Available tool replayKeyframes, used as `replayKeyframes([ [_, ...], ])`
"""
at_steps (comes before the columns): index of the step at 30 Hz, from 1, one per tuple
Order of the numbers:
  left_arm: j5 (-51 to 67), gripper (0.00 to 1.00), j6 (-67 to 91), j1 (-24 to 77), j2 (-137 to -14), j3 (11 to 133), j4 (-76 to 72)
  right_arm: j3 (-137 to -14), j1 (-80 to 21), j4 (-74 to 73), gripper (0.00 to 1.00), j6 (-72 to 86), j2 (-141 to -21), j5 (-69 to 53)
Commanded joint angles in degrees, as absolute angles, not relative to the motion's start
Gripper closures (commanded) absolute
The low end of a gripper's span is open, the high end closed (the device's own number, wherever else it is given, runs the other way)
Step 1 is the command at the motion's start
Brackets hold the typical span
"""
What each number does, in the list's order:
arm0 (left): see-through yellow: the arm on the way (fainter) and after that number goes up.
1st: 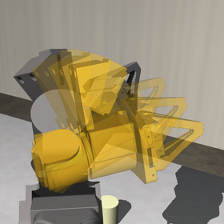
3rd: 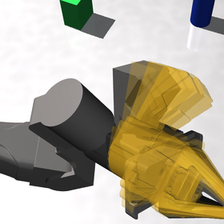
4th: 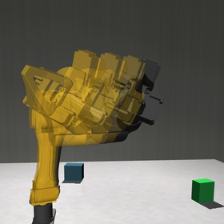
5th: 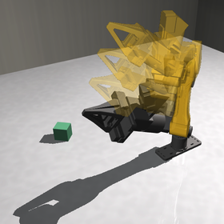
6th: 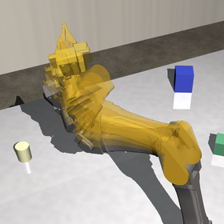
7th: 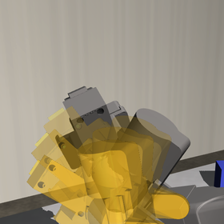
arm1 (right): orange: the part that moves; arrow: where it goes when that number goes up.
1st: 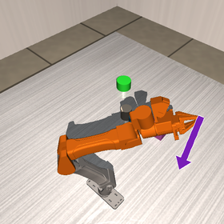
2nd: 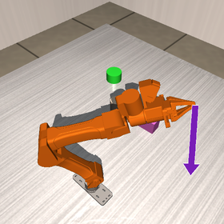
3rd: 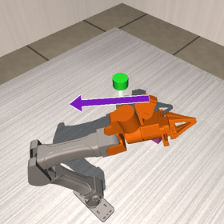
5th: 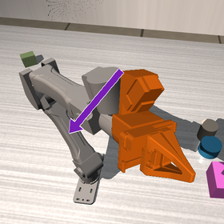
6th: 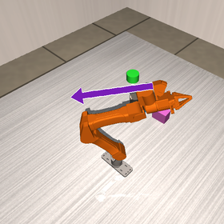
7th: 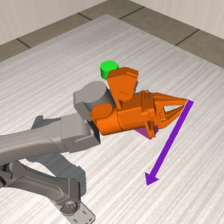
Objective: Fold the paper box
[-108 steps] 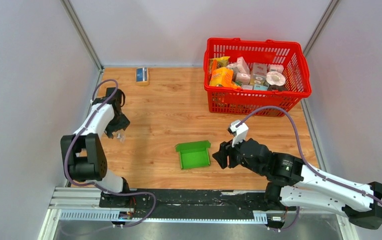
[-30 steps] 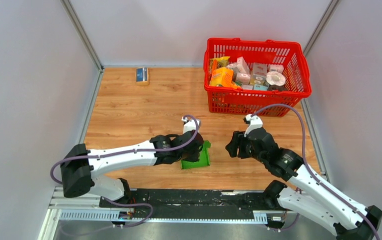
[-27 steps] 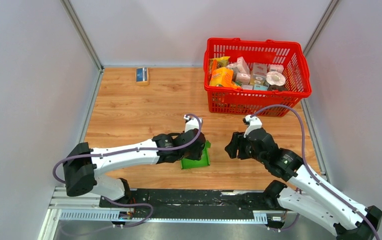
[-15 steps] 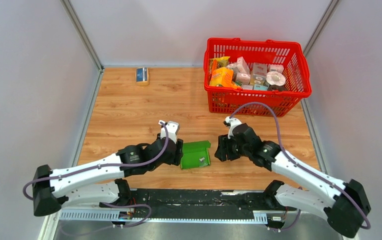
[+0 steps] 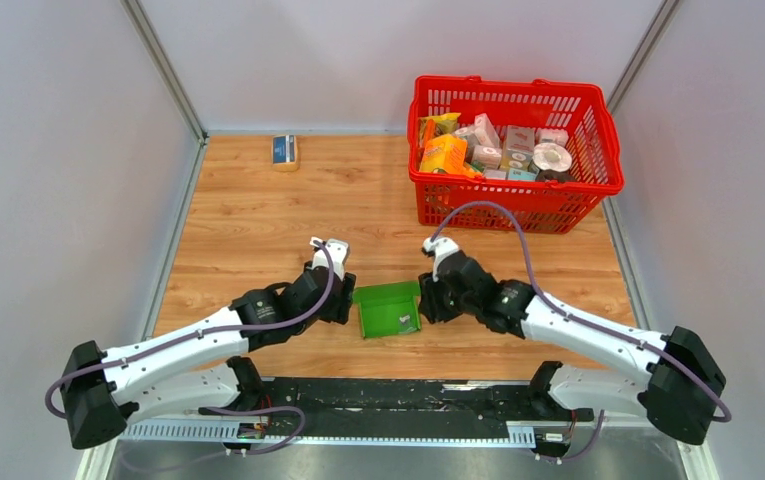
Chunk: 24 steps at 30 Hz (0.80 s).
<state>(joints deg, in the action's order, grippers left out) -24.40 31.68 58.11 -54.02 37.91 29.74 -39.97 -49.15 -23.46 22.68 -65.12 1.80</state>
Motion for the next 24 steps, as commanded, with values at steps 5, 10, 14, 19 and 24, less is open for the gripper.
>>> replayKeyframes([
  [5,-24.96,0.38,38.48,57.66,-48.35,33.23,24.52,-38.49,-65.91,-18.11,0.89,29.09,-65.55,16.16],
  [10,-24.17,0.37,41.13,57.48,-42.98,31.29,25.66,-43.15,-66.36,-20.47,1.00,27.96,-76.89,20.47],
  [14,-23.12,0.35,42.71,57.57,-40.08,30.50,28.12,-44.47,-66.53,-20.40,1.00,26.55,-80.77,22.24],
  [19,-24.08,0.34,44.29,57.57,-35.25,28.66,29.53,-43.77,-66.53,-17.23,1.00,26.19,-82.00,20.83],
  [24,-24.61,0.33,44.38,57.57,-33.93,29.18,31.29,-45.00,-67.32,-13.81,1.00,25.75,-86.03,18.64],
])
